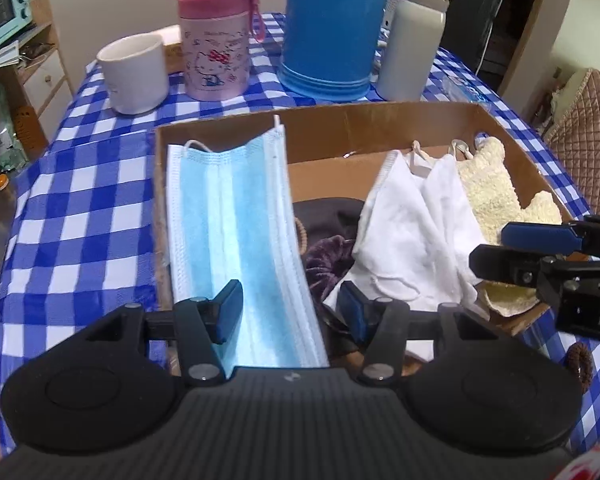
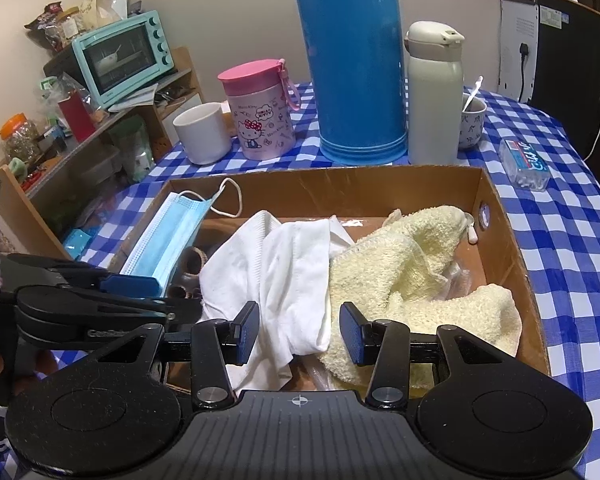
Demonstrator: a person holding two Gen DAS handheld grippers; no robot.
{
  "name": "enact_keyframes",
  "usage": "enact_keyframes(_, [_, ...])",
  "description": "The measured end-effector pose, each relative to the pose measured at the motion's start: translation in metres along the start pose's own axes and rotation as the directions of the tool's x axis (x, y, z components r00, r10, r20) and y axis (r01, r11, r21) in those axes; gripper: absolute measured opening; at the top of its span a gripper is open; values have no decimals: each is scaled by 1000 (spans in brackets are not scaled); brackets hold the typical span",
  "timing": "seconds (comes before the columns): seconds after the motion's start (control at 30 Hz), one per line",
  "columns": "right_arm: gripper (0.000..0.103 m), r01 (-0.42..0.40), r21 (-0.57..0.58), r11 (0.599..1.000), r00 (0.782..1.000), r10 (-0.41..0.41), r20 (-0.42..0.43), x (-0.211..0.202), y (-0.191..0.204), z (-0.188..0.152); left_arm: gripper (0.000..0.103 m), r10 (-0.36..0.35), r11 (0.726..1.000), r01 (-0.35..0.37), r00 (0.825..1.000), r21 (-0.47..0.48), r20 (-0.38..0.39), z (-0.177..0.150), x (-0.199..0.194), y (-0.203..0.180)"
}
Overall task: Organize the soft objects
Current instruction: 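Lift both grippers out of the box and return to the table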
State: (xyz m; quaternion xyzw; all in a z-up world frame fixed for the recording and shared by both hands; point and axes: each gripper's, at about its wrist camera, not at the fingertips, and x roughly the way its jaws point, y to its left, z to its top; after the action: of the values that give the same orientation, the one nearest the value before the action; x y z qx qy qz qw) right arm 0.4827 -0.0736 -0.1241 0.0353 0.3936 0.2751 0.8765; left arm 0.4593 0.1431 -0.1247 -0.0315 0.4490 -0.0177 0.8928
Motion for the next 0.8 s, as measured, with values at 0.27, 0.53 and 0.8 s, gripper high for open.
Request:
enact_keyframes(0.27, [45, -22, -5, 1000, 1000, 22, 11, -21, 6, -4, 51, 36, 999, -33, 996, -32, 82, -12, -54, 11])
enact_keyframes(0.53, [52, -40, 19, 999, 999, 39, 37, -59, 13, -19, 51, 89, 995, -84, 991, -57, 99, -33, -104, 3])
enact_keyframes(0.8, [59, -48, 41, 998, 997, 45, 68, -107, 16, -34, 51, 98, 994, -93, 991, -56, 89, -49, -145, -23])
